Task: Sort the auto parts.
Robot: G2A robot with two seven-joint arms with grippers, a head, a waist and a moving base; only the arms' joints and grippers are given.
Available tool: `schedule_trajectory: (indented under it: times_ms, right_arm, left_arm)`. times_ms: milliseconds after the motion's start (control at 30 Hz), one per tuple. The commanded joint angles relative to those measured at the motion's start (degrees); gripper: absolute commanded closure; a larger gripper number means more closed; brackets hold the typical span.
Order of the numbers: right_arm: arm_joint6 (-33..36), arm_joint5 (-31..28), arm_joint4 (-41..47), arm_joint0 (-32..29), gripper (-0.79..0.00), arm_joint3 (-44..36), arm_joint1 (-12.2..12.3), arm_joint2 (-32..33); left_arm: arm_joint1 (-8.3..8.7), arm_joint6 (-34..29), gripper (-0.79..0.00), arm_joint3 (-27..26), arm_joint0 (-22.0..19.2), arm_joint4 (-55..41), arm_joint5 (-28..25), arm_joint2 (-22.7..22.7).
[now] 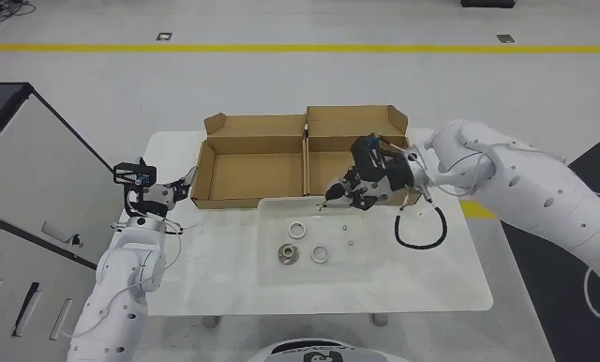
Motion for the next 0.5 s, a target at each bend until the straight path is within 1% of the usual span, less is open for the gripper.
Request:
schedule_trajectory:
  times_ms: [0,100,233,333,400,467]
  right_arm:
    - [-6.01,-0.76,7.05,-1.51,0.000,-0.09,0.25,1.27]
    - [-9.11,-0.76,10.83,-2.78,0.000,-1.56,0.63,3.31]
    - [-11.46,-0.76,13.96,-4.02,0.000,-4.44,0.74,6.06]
    - [-12.59,-0.76,15.72,-4.49,0.000,-7.21,0.27,8.09]
    - [-13.79,-0.76,17.49,-4.75,0.000,-9.18,-0.35,9.43]
    - [-13.60,-0.76,18.54,-4.74,0.000,-10.67,-1.09,10.62]
  left_arm:
    - [0.00,0.00,-0.785,0.00,0.00,0.00,0.00,0.00]
    - [0.00,0.00,-0.785,0.00,0.00,0.00,0.00,0.00]
    - [0.00,0.00,-0.785,0.00,0.00,0.00,0.00,0.00]
    - [0.00,0.00,-0.785,0.00,0.00,0.00,0.00,0.00]
    - [0.00,0.00,-0.785,0.00,0.00,0.00,0.00,0.00]
    - [0.00,0.00,-0.785,0.00,0.00,0.00,0.00,0.00]
